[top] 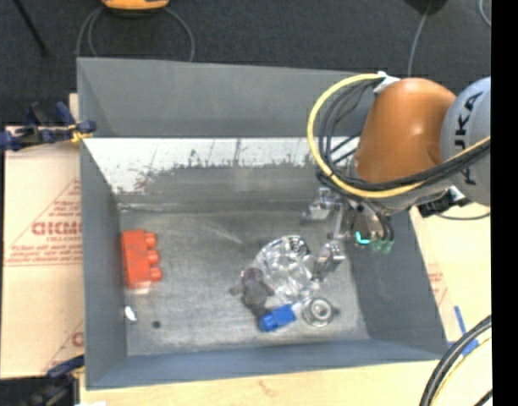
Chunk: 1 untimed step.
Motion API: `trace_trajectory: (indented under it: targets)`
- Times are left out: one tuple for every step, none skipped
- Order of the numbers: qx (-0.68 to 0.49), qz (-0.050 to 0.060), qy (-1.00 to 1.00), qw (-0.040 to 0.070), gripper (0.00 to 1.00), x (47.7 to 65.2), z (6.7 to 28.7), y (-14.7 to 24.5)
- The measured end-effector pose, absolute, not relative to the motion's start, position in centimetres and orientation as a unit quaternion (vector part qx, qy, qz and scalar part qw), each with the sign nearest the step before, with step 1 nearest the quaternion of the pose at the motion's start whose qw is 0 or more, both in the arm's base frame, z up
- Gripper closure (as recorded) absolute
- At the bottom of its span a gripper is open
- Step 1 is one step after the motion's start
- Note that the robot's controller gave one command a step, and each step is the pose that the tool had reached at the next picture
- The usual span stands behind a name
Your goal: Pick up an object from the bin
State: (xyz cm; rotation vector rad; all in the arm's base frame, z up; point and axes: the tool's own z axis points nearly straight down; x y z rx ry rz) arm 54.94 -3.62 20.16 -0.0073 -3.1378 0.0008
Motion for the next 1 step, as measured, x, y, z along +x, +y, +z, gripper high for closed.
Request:
trace_trajectory:
  targets:
    - [0.097,0.002,-0.995,-0.008,0.0,58.63,8.13,-2.49]
